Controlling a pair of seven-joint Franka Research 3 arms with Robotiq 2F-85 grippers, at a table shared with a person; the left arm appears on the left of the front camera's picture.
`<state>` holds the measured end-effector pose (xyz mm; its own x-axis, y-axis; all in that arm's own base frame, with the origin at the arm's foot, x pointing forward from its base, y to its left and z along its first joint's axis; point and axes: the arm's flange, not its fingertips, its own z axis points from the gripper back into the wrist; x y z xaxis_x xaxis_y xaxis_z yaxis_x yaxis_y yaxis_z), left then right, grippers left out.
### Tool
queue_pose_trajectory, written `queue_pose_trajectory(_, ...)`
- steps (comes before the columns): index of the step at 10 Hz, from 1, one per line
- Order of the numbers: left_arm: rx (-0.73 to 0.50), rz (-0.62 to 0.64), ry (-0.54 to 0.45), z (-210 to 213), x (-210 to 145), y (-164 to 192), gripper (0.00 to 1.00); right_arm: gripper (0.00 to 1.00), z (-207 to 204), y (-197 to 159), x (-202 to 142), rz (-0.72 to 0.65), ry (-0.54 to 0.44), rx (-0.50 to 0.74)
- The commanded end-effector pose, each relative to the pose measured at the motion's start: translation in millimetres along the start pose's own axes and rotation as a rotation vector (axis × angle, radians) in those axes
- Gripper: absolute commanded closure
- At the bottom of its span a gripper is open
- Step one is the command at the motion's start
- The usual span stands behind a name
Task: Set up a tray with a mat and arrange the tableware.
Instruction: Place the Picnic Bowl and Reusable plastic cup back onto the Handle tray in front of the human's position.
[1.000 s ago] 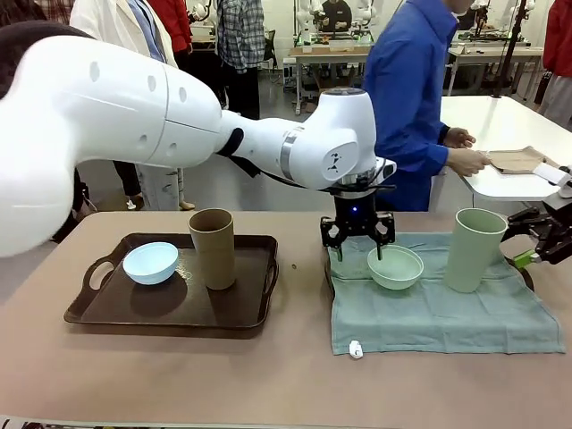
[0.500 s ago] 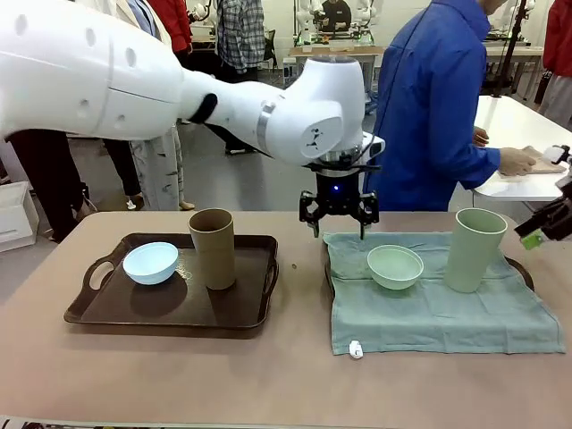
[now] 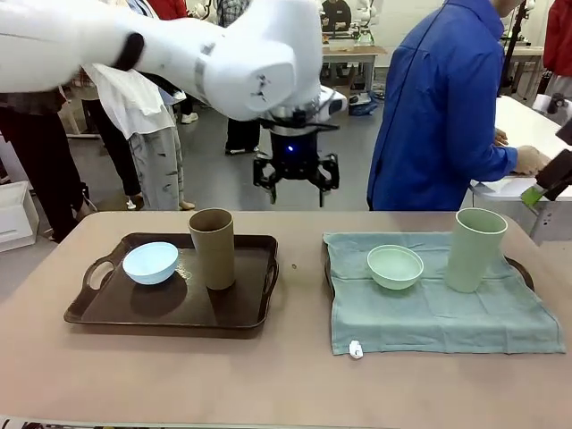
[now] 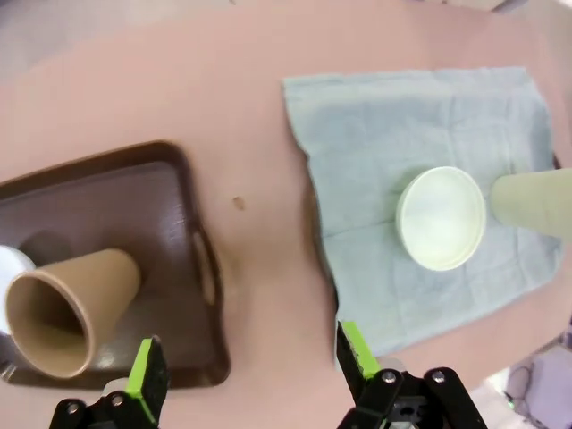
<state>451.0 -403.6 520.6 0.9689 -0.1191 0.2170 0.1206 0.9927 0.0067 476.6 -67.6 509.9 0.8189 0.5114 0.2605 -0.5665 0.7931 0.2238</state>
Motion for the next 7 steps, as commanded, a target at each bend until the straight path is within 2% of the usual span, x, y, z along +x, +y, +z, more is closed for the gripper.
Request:
queue_pose_trajectory(1,0.082,-0.041,-0.016,27,-16,21,0.00,0.00,18,43,14,0.008,0.068,0.015)
queue_pose_trajectory(3,0.073,-0.027,-0.034,54,-17,29,0.00,0.00,28,72,20,0.022,0.071,-0.020)
queue_pose_trajectory(4,0.059,-0.007,-0.011,40,-11,20,0.00,0.00,21,51,14,0.011,0.051,-0.003)
queue_pose_trajectory(7,0.059,-0.007,-0.011,40,-11,20,0.00,0.00,21,51,14,0.011,0.051,-0.003)
